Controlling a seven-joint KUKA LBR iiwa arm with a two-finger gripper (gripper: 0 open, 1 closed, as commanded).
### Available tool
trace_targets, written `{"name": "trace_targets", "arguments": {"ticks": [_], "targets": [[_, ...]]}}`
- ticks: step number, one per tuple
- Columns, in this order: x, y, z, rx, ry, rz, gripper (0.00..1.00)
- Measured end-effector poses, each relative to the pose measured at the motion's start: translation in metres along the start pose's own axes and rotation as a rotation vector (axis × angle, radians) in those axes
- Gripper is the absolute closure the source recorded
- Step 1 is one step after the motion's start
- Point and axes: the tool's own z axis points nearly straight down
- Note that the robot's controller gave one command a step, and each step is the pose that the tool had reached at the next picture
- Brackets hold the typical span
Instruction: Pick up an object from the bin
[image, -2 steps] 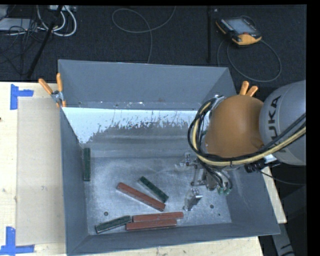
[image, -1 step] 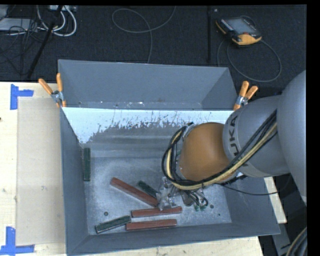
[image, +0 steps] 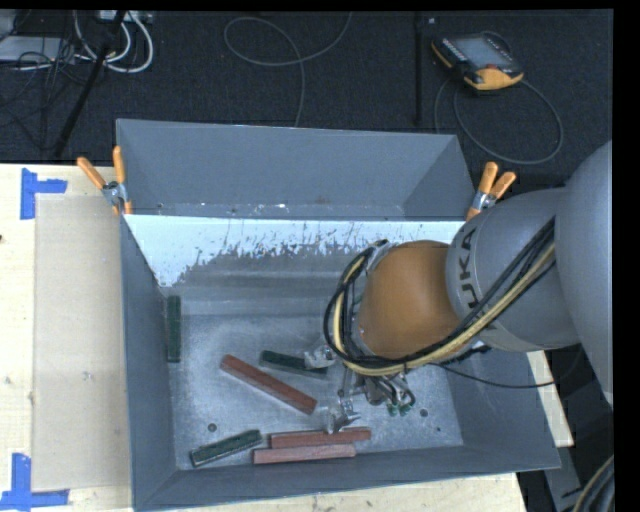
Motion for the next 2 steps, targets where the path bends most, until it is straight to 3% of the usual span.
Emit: {"name": "trace_targets", "arguments": {"ticks": [1, 2], "targets": [[0.000, 0.000, 0.000, 0.000, 0.000, 0.000, 0.00], [-0.048, 0.024, 0.009, 0.003, 0.027, 0.186, 1.00]]}}
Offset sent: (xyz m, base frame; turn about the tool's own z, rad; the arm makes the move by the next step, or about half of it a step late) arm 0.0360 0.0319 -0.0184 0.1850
